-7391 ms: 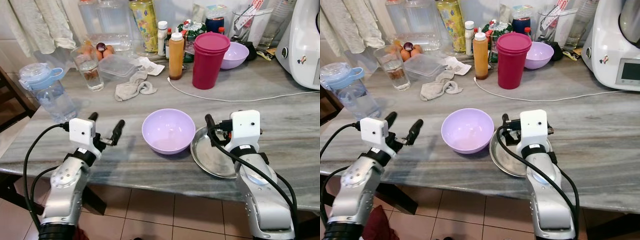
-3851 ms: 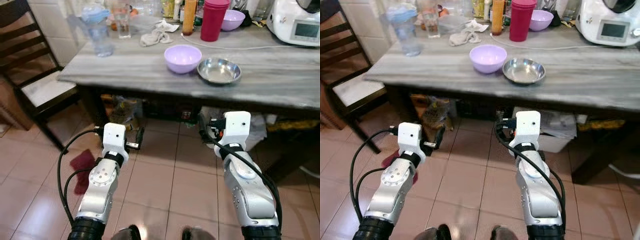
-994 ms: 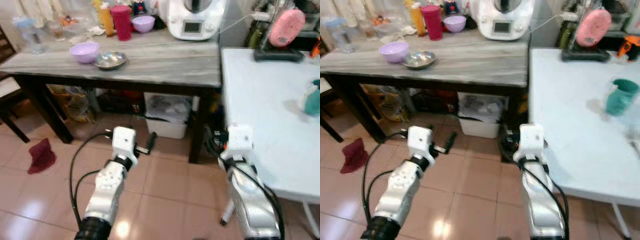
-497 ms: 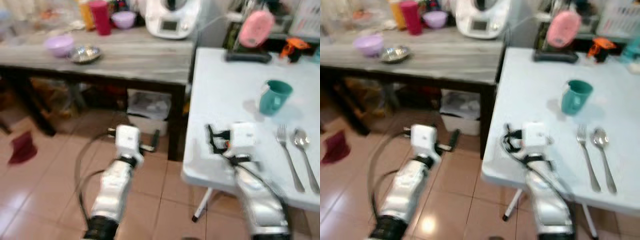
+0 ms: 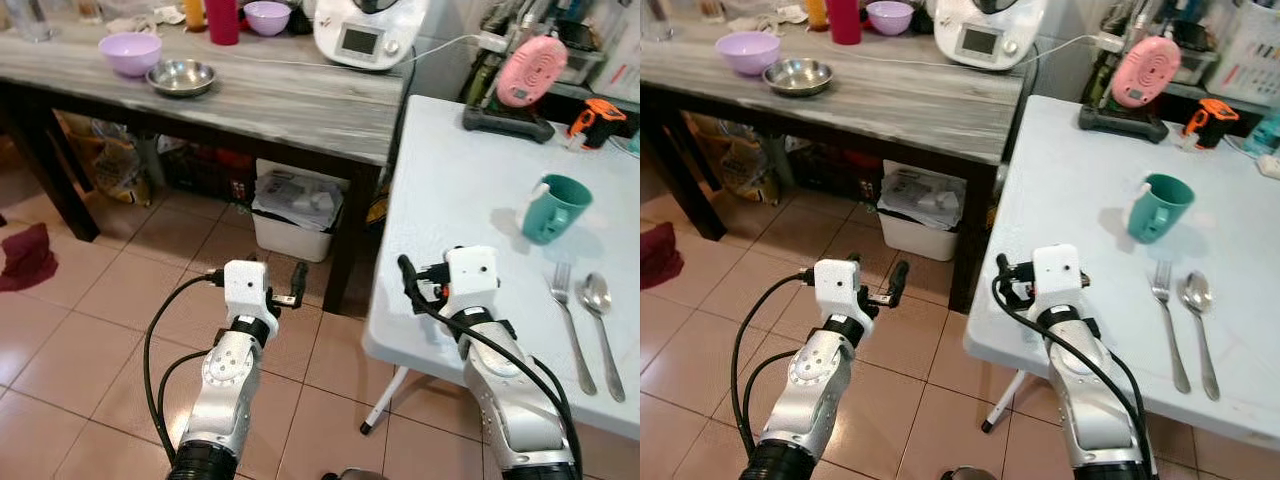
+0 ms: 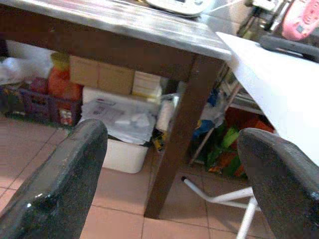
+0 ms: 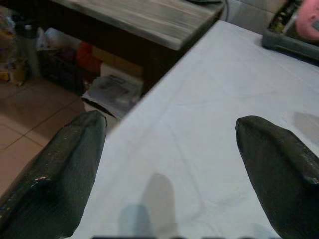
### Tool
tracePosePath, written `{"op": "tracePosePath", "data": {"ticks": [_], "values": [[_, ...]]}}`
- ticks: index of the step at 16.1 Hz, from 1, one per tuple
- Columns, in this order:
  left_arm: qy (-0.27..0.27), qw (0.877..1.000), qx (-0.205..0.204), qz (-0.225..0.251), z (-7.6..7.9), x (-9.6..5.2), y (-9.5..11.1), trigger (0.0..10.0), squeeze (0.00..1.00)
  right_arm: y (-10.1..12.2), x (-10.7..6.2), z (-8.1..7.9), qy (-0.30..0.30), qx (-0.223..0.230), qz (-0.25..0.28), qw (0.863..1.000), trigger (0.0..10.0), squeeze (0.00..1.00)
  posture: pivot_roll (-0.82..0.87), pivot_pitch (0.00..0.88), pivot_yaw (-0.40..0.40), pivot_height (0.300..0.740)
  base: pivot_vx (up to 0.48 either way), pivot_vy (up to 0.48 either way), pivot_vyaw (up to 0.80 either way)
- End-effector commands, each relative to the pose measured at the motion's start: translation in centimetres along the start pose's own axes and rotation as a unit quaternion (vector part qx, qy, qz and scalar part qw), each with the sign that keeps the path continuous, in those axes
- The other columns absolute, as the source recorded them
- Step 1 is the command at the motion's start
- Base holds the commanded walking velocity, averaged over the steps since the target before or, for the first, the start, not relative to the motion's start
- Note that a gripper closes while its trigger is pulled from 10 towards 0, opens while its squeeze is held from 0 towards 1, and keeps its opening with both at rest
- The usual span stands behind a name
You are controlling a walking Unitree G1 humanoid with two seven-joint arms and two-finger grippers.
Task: Setting the table
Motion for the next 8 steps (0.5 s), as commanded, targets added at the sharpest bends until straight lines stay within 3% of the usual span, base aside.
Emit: {"op": "tracePosePath", "data": {"ticks": [1,4,6,8], "values": [[-0.001,1.0,0.0,0.002,0.17,-0.04,0.01,10.0,0.0,0.36,0.19,0.24,0.0,0.0,0.003,1.0,10.0,0.0,-0.26,0.083,-0.126,0.74,0.0,0.0,0.0],[-0.006,1.0,0.007,0.007,0.15,0.12,0.31,10.0,0.0,0.76,0.58,0.37,-0.007,0.0,0.012,1.0,10.0,0.0,-0.26,0.075,-0.092,0.74,0.0,0.0,0.0],[-0.016,1.0,0.014,0.005,0.18,0.52,0.49,10.0,0.0,0.94,0.68,0.65,-0.022,0.006,0.019,1.0,10.0,0.0,-0.27,0.066,-0.058,0.74,0.0,0.0,-0.47],[-0.023,1.0,0.016,0.006,0.29,0.77,0.64,10.0,0.0,0.94,0.62,0.75,-0.03,0.01,0.023,0.999,10.0,0.0,-0.28,0.059,-0.04,0.74,0.0,0.0,0.0]]}}
Point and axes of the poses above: a point about 5 cm out from each wrist's last joint towards the gripper, its own x axis pointing out of the wrist towards the gripper, its own y axis along the axis of the wrist's last joint, z = x × y, the point moved 2 cm from there along x, pointing out of the wrist towards the gripper, and after that the axes turned 1 degree about -x, right-handed, at the moved point
